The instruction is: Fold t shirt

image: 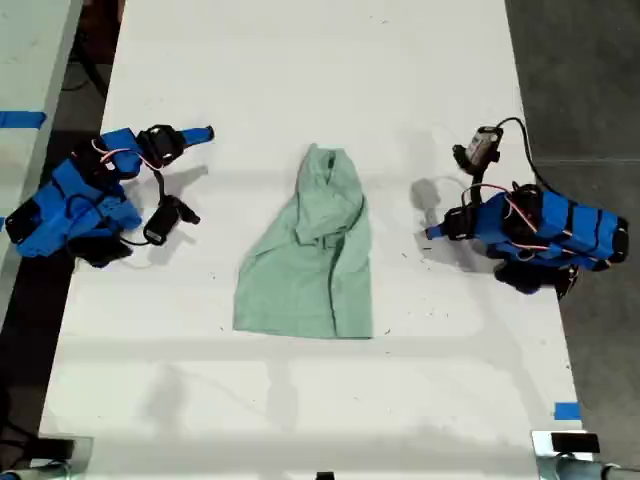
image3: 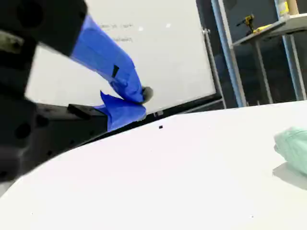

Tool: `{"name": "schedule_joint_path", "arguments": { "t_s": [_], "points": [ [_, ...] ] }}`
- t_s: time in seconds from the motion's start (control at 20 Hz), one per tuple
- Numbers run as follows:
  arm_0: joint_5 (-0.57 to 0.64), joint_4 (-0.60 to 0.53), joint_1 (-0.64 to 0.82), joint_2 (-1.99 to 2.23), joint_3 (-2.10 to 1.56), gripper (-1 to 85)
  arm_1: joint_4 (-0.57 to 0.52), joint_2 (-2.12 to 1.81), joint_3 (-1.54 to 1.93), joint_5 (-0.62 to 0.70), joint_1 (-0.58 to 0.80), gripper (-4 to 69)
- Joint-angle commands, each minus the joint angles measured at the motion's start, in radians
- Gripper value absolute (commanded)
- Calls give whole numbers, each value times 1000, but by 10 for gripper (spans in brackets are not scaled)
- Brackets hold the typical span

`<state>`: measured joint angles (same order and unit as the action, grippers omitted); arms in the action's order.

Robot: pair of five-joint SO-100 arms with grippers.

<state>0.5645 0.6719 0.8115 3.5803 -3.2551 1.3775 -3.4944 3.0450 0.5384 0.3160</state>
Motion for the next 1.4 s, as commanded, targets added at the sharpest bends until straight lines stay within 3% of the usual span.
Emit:
{"name": "schedule_joint_path", "arguments": {
  "t_s": [0.0, 0.55, 0.7, 0.8, 0.95, 1.25, 1.3, 1.35],
  "points": [
    [-55, 26, -46, 9, -40, -3, -9, -12, 43, -14, -18, -19],
    [-84, 20, -63, 17, -41, -3, -8, -12, 43, -14, -15, -19],
    [-86, 38, -206, -31, 215, -3, -8, -12, 43, -11, -9, -19],
    [-123, 106, -284, -321, 508, -3, -8, -12, 43, -11, -5, -19],
    [-342, 304, -453, -753, 838, -3, -8, -12, 43, -12, -9, -19],
    [-887, 351, -1014, -1382, 1062, -3, -8, -12, 43, -12, -11, -19],
    [-956, 362, -1077, -1500, 1123, 12, -6, -12, 43, -12, -12, -19],
    [-1002, 348, -1126, -1583, 1167, 140, -6, -12, 43, -14, -14, -19]
  ]
}}
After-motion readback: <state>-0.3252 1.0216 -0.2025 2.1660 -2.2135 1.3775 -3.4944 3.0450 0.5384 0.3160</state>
